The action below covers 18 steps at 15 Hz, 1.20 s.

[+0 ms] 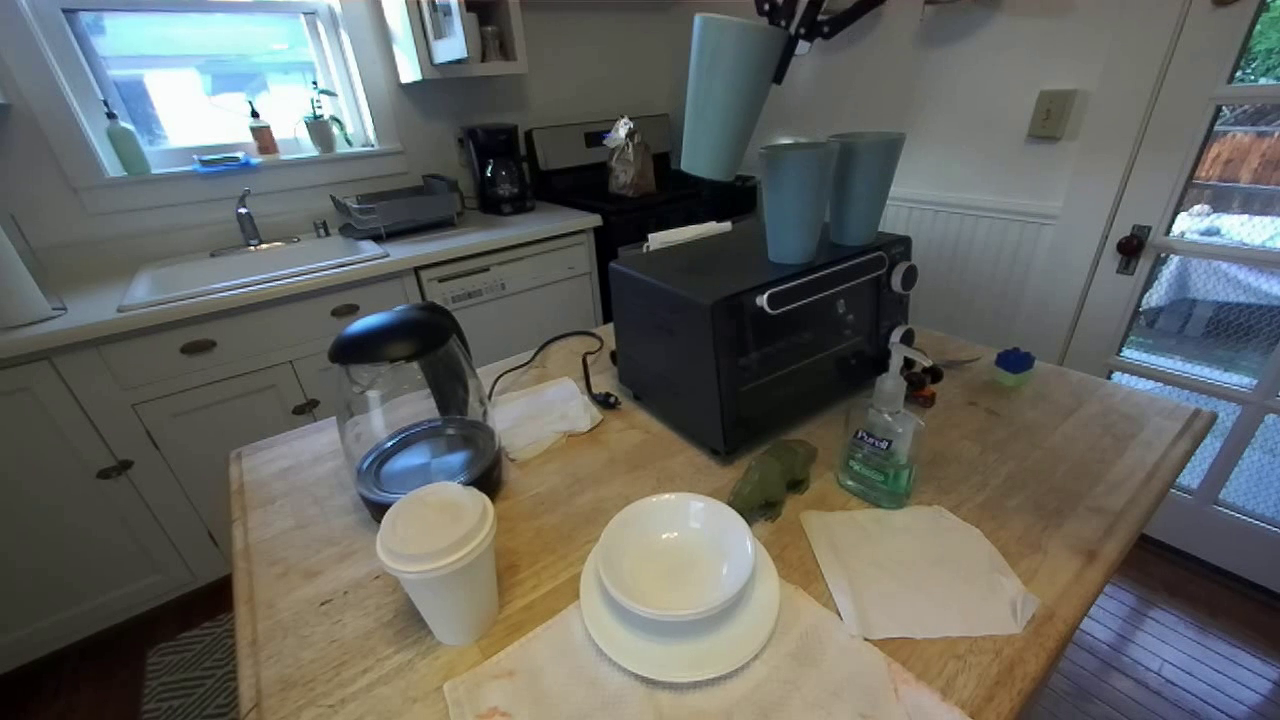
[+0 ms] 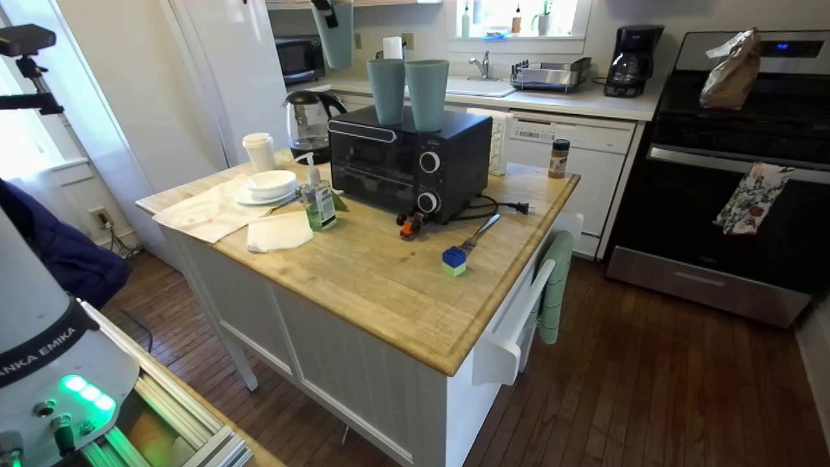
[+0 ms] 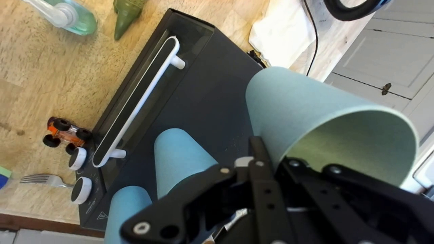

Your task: Pick up the blue cup on the far left and put it in the middle blue cup, pick up the blue cup on the right and put it in the stacked blue cups

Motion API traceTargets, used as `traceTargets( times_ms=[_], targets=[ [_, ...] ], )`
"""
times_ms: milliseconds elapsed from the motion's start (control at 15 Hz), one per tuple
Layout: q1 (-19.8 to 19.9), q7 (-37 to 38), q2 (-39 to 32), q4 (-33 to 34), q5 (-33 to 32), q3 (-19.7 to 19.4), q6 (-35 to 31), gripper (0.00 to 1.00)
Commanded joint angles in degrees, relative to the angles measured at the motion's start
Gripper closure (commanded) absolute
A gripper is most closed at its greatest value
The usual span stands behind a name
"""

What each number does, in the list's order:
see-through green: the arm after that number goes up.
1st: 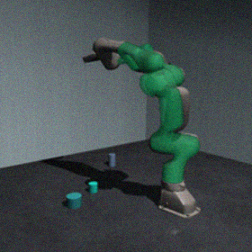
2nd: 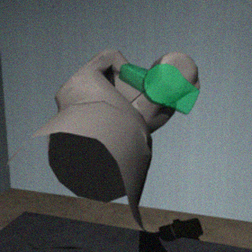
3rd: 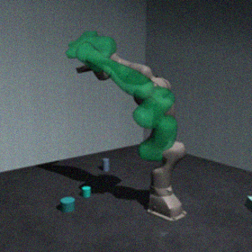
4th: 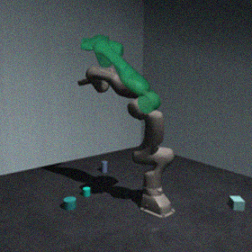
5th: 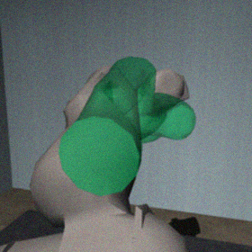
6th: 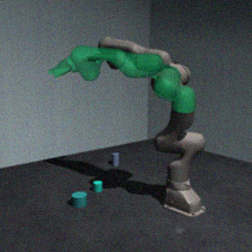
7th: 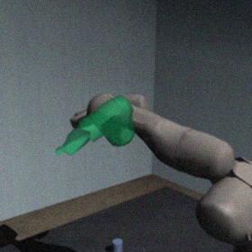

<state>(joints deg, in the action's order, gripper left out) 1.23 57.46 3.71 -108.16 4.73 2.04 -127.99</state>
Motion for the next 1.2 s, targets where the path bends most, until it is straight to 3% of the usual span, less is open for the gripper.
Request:
traceTargets(
  times_ms=[0,467,533,1133],
  targets=[
    [-0.3,0.0,0.0,0.1,0.0,-0.3,0.2,0.95],
    [-0.4,0.0,-0.6,-0.2,0.0,-0.4,0.2,0.95],
    [-0.4,0.0,-0.6,-0.2,0.0,-0.4,0.2,0.99],
    [-0.1,-4.6,-0.8,5.5,0.4,-1.2,1.6,0.99]
  ],
)
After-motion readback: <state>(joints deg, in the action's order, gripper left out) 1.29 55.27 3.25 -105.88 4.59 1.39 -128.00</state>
